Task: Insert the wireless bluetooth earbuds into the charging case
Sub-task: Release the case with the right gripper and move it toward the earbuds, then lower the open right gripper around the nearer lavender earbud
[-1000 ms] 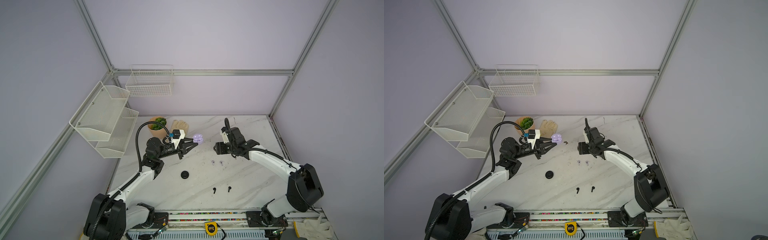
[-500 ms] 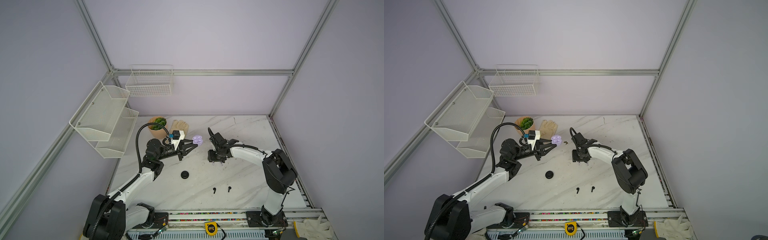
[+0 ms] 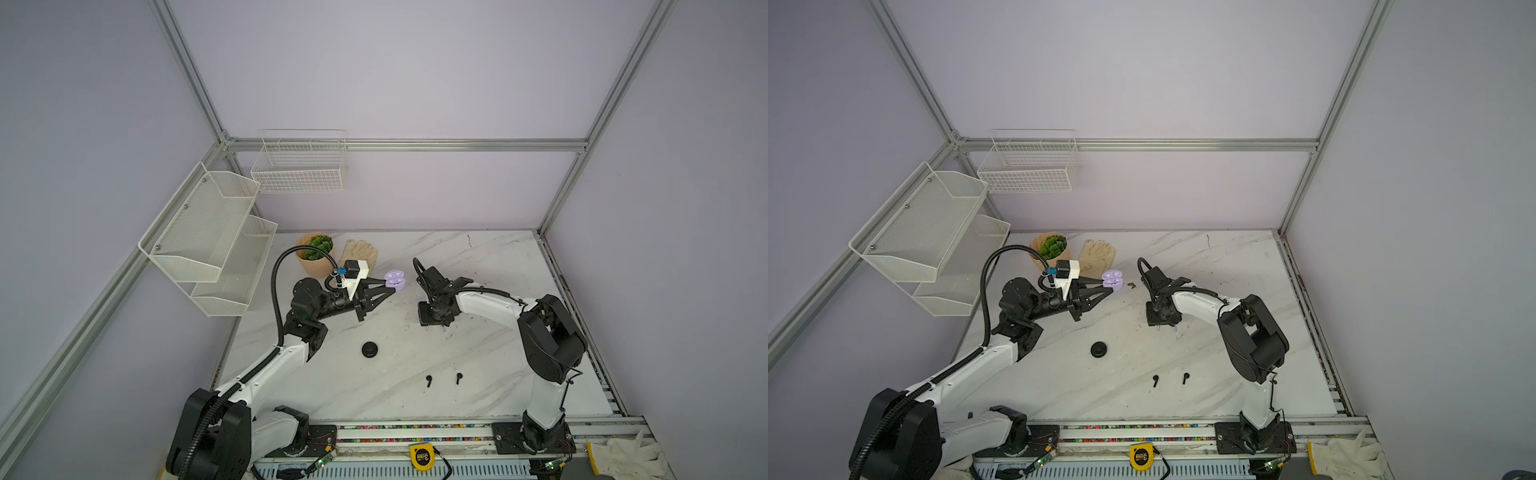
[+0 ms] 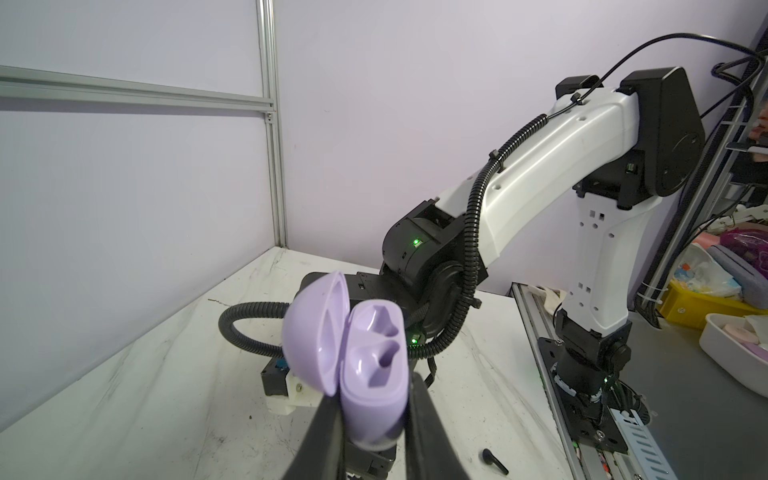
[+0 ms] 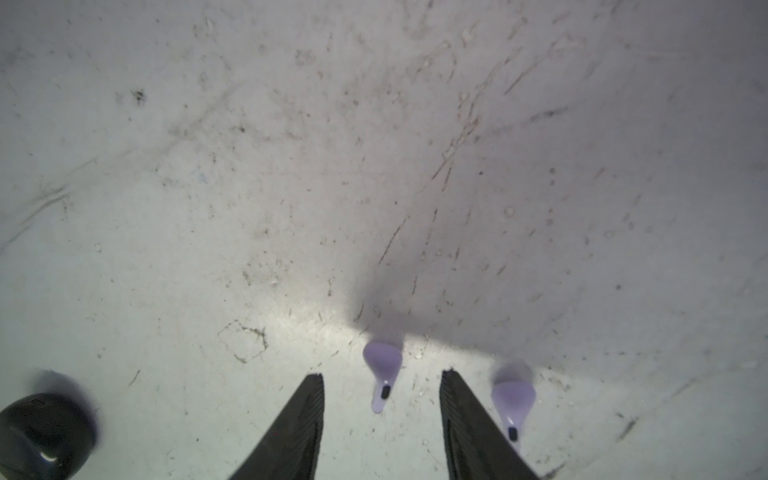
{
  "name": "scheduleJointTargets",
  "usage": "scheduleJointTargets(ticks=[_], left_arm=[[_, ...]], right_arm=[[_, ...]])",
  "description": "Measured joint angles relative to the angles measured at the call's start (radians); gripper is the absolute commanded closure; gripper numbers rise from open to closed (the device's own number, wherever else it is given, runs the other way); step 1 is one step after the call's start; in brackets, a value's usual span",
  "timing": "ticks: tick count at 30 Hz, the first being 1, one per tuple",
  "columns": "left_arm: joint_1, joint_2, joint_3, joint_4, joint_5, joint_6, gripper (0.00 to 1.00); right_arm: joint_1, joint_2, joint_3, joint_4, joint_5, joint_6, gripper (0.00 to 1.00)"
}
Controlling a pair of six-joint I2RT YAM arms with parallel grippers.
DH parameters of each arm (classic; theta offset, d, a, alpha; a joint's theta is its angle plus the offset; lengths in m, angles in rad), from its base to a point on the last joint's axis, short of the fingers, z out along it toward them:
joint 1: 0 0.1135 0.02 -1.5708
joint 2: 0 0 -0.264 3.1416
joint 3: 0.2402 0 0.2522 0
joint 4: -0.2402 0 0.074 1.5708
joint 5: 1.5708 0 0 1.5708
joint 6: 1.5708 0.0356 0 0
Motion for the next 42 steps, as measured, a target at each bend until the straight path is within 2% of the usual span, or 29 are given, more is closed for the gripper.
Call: scheduleJointTargets(ticks=[11,24,42], left_arm=[[0.0,0.009,-0.002,0.009,0.0,-0.019,1.0],[0.0,0.009,-0.002,0.009,0.0,-0.023,1.0],[0.0,0.009,-0.002,0.01,0.0,-0.026,1.0]], right_arm=[[0.0,-0.024,-0.042,0.024,-0.017,0.069,0.66],[0.0,-0.03,-0.066,0.062,-0.022,0.091,0.78],[0.0,-0.03,-0.07,0.066,-0.021,0.091,0.82]])
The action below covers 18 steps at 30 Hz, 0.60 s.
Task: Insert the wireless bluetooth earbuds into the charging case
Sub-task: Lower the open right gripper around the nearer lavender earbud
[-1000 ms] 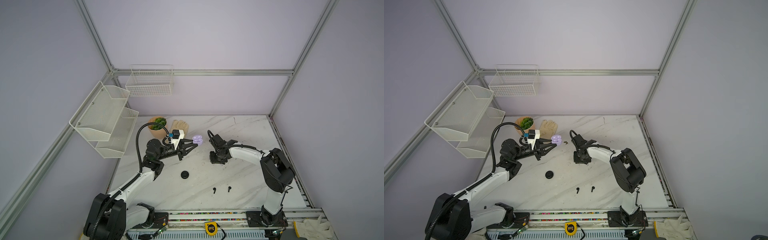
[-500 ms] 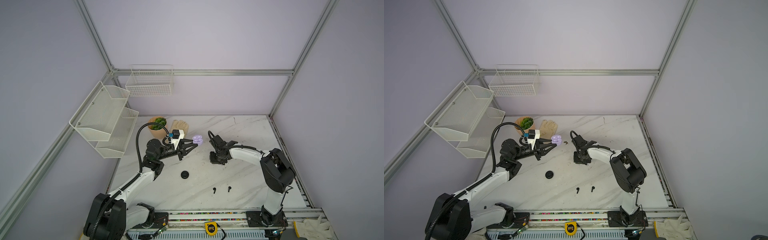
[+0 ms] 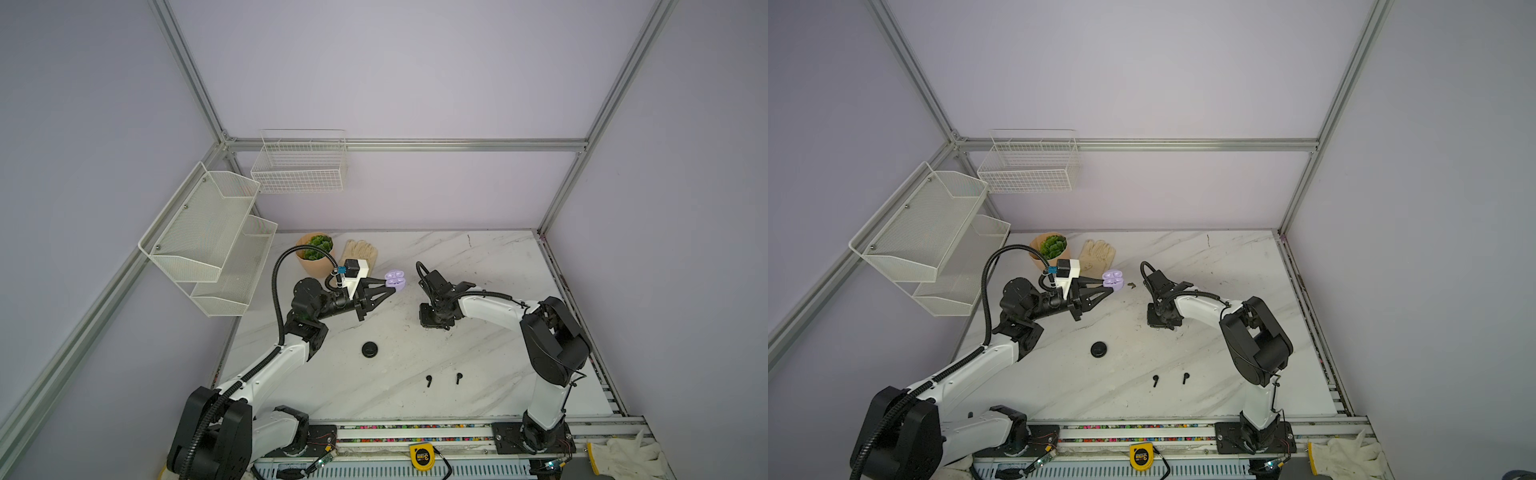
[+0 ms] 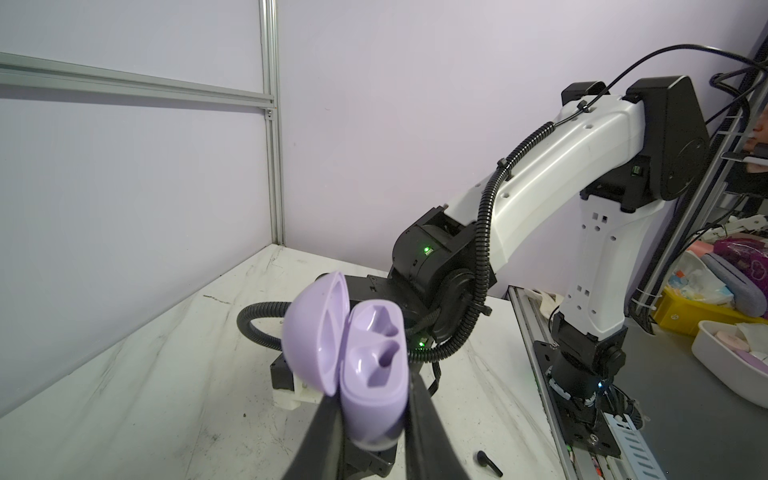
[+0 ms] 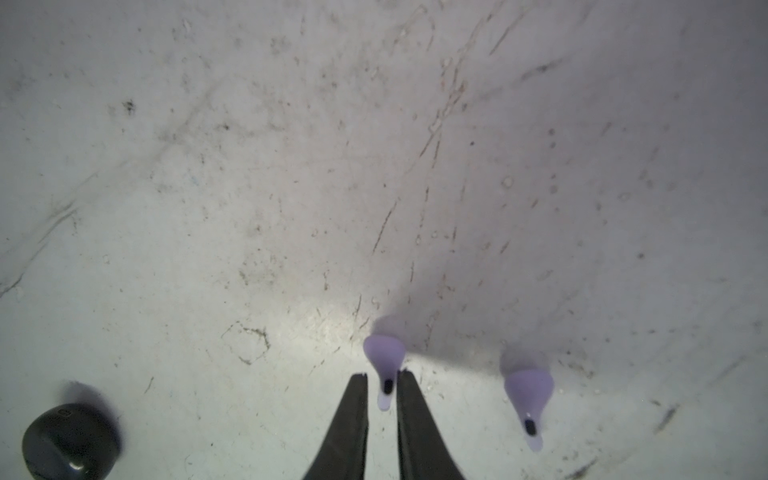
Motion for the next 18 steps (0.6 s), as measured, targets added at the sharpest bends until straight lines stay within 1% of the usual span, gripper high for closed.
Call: scheduleJointTargets(ticks=[18], left_arm=[[-0.001,0.0,-0.013,0.016,0.0,-0.005,1.0]], right_arm=[[0.0,0.014,0.0,0.01,0.007,-0.009,0.83]])
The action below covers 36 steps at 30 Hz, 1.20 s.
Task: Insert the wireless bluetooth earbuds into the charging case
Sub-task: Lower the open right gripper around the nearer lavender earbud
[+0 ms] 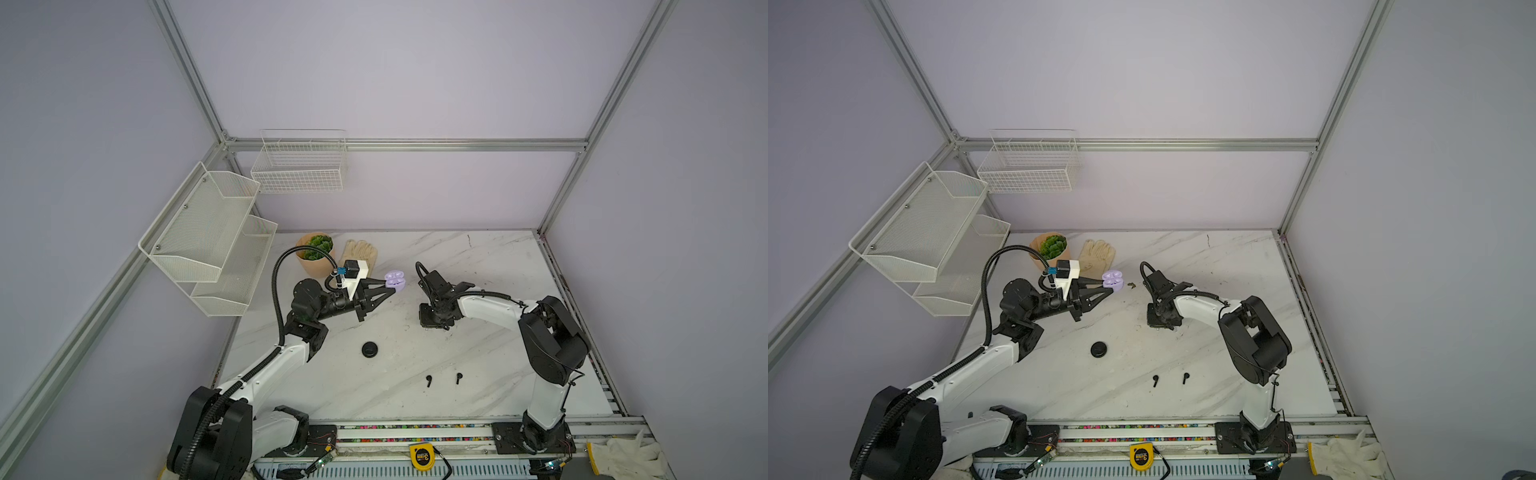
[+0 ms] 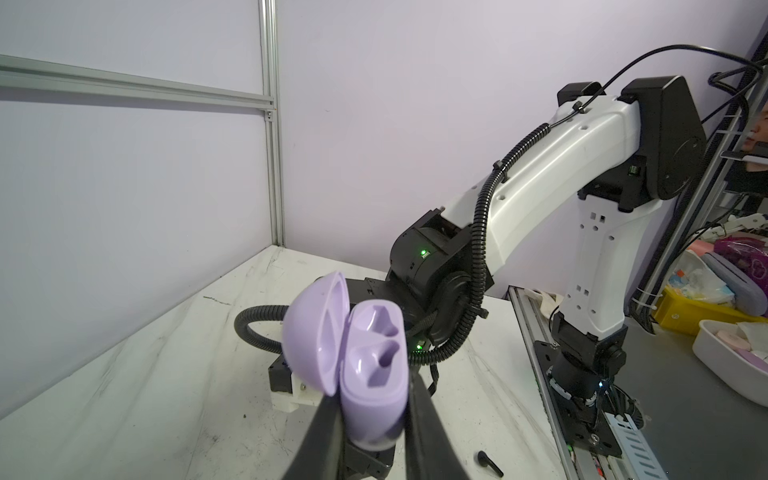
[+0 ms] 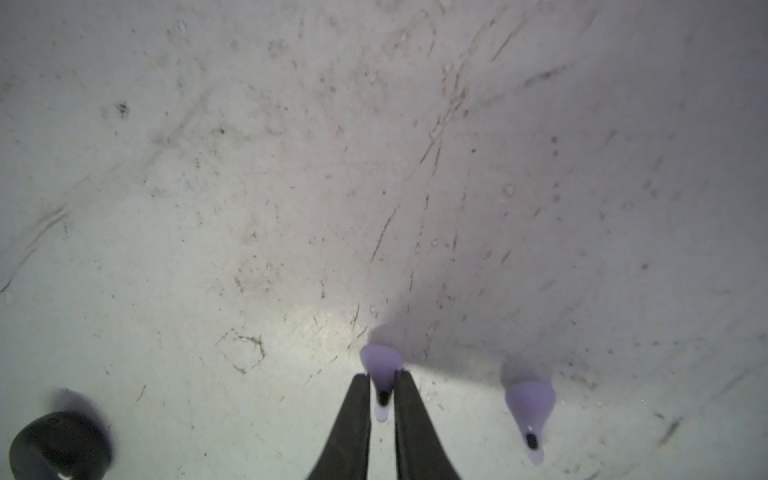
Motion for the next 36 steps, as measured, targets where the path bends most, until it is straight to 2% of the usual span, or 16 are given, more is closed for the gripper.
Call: scheduleJointTargets(ticks=[15,36], left_arm=[[0.0,-0.001,-0.001,0.006,0.0,-0.01,1.0],[0.0,-0.004,-0.001,0.006,-0.002,-0.009,1.0]], right_arm=[[0.0,0.012,0.0,0.009,-0.001,-0.007,0.82],[0.0,0.007,0.0,0.017,0.002,-0.007,0.9]])
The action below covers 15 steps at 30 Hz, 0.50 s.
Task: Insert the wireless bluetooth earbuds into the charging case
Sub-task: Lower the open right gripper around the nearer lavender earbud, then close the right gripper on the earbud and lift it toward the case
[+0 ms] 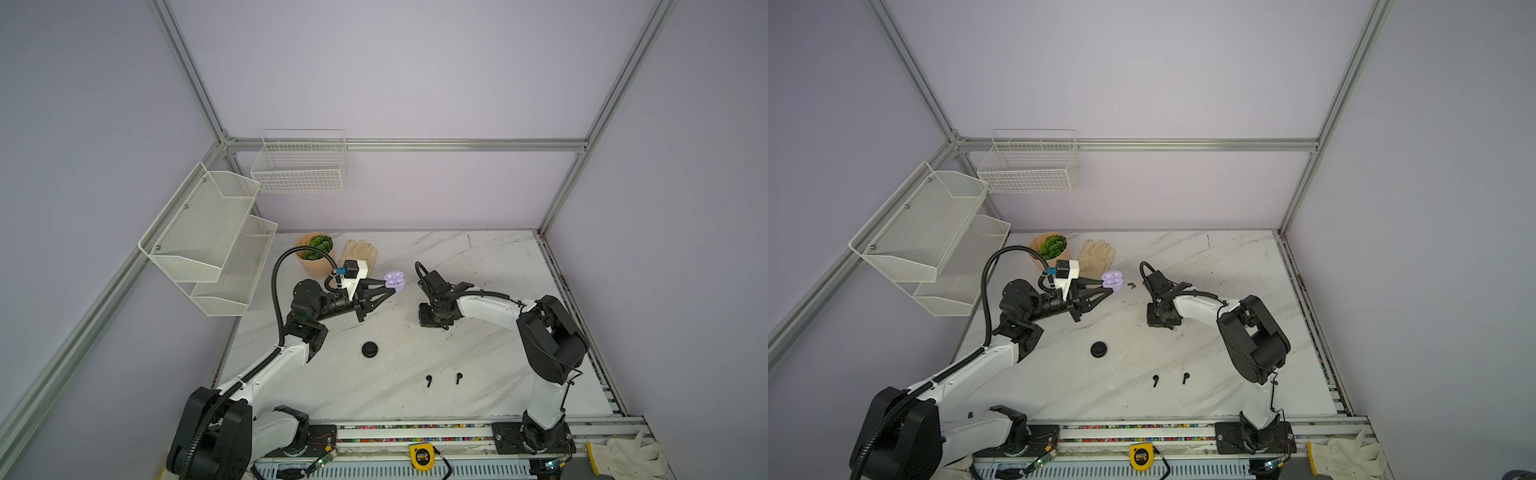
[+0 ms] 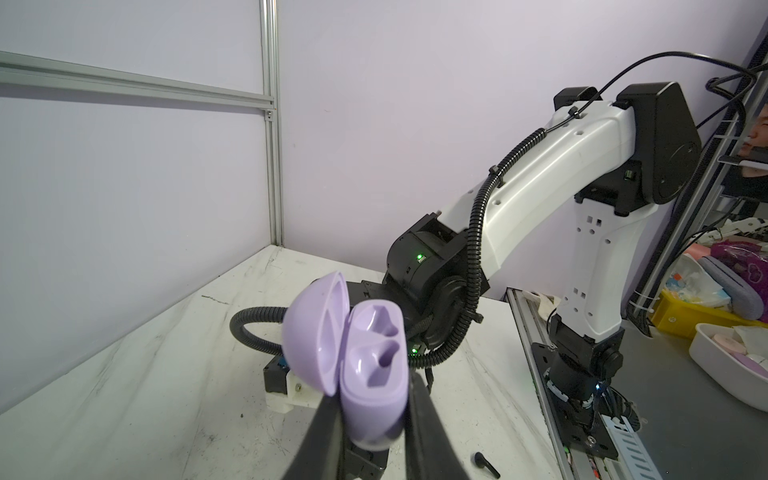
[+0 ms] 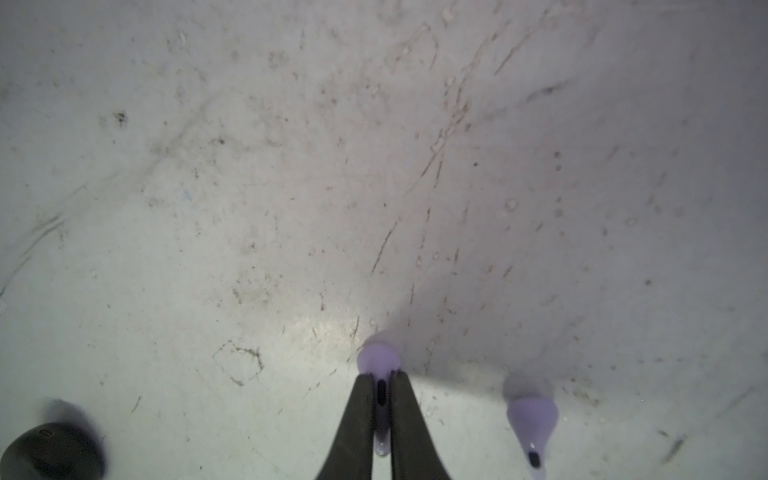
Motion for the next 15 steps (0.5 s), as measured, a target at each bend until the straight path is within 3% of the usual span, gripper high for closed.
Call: scheduleJointTargets(ticks=[15], left_arm=[[-0.001,0.003,0.0,0.011,-0.032,-0.027,1.0]], right_arm=[[0.0,-0.051,-0.059,0.033,0.023,0.0,0.92]])
